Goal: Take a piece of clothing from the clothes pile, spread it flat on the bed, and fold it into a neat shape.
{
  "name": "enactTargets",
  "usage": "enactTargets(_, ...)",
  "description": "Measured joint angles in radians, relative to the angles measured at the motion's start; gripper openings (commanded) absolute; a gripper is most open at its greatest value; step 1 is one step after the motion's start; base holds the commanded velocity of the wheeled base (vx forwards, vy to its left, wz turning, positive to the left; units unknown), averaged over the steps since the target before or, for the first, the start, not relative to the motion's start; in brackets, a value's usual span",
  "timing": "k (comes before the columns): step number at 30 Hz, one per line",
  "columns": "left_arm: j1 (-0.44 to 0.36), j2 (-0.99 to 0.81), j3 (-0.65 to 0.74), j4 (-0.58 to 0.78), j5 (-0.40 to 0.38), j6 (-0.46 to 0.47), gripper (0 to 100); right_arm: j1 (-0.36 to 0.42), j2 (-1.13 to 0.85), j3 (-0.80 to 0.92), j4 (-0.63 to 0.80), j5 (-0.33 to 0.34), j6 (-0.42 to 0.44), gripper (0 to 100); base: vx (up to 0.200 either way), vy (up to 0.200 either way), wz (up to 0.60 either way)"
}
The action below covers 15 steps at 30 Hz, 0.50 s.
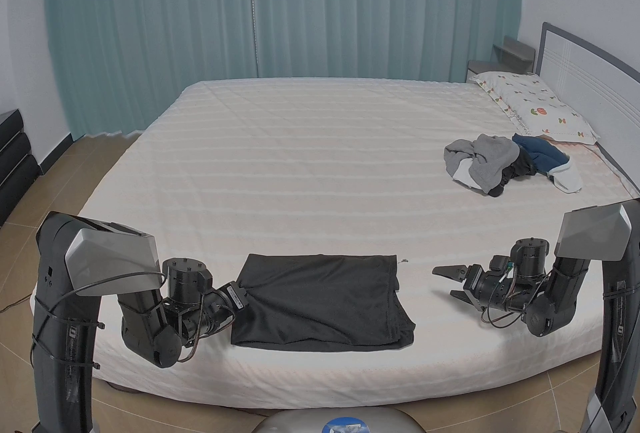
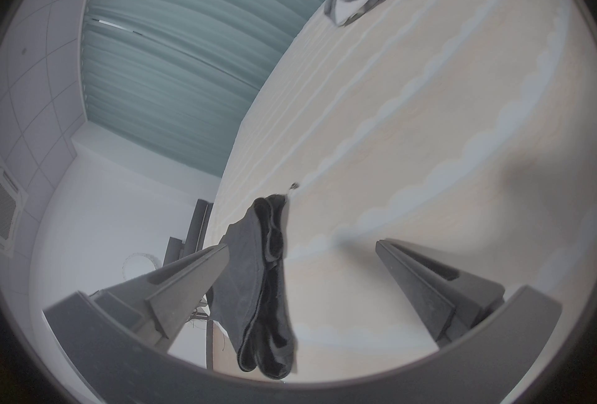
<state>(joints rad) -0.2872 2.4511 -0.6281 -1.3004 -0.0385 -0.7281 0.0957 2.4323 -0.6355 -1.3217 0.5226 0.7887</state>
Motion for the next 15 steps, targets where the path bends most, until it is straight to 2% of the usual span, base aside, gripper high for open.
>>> enactTargets(15,-0.020,-0.010,0.041,0.000,-0.001,0.001,0,0.016,0.008,0.024,-0.034,-0.009,-0.005,100,0.000,0.000,0.00)
